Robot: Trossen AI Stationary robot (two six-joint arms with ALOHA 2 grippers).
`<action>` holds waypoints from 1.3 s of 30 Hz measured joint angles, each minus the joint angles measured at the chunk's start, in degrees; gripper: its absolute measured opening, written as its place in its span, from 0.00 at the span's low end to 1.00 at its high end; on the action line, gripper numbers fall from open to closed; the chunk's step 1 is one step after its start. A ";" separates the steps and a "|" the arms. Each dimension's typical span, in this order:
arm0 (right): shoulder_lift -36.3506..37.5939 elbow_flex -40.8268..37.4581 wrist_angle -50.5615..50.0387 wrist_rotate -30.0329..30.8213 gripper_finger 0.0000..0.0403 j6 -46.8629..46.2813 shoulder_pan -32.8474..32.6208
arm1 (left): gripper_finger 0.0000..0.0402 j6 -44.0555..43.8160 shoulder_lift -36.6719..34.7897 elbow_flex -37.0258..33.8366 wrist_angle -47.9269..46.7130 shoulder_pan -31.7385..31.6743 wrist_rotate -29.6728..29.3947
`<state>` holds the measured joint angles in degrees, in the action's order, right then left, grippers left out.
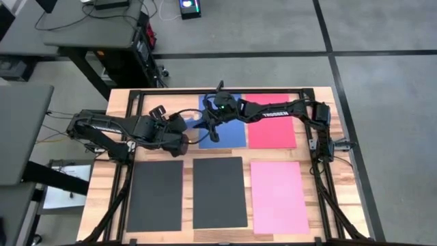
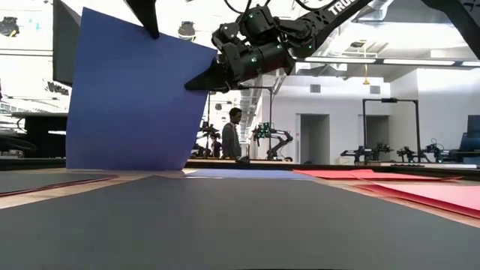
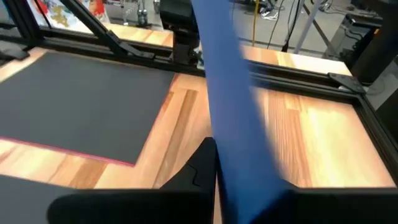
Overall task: Organize paper
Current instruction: Stack the blue paper on top of the blue paper
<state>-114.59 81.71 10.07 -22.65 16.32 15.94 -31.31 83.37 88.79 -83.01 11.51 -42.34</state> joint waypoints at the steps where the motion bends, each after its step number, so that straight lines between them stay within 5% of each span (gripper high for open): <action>1: 0.00 0.13 0.27 -0.02 0.00 -0.23 0.00 | 0.00 0.05 -0.36 0.00 -0.20 0.43 0.02; 5: 0.00 0.13 0.66 -0.02 0.00 -1.32 0.11 | 0.00 0.22 -2.72 -0.02 -0.04 2.96 -2.01; 9: 0.00 0.13 0.98 -0.02 0.00 -2.73 0.35 | 0.00 -2.28 -6.18 -0.11 -0.07 8.45 -16.24; 13: 0.00 0.13 1.16 -0.04 0.00 -3.88 0.45 | 0.00 -9.38 -11.59 -3.70 -0.17 16.51 -23.96; 19: 0.00 0.13 1.14 -0.07 0.00 -4.71 0.66 | 0.03 -27.94 -21.00 -15.91 -0.07 25.51 -22.65; 26: 0.00 0.13 1.11 -0.13 0.00 -4.92 0.66 | 0.21 -41.19 -25.67 -27.39 -0.25 28.94 -21.15; 39: 5.84 0.13 -4.11 0.10 0.00 -6.88 2.67 | 0.34 -39.95 -26.07 -28.00 -0.65 28.94 -17.86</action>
<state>-108.74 81.84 5.96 -22.56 9.44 18.61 -71.26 57.30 60.80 -83.66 40.45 -60.20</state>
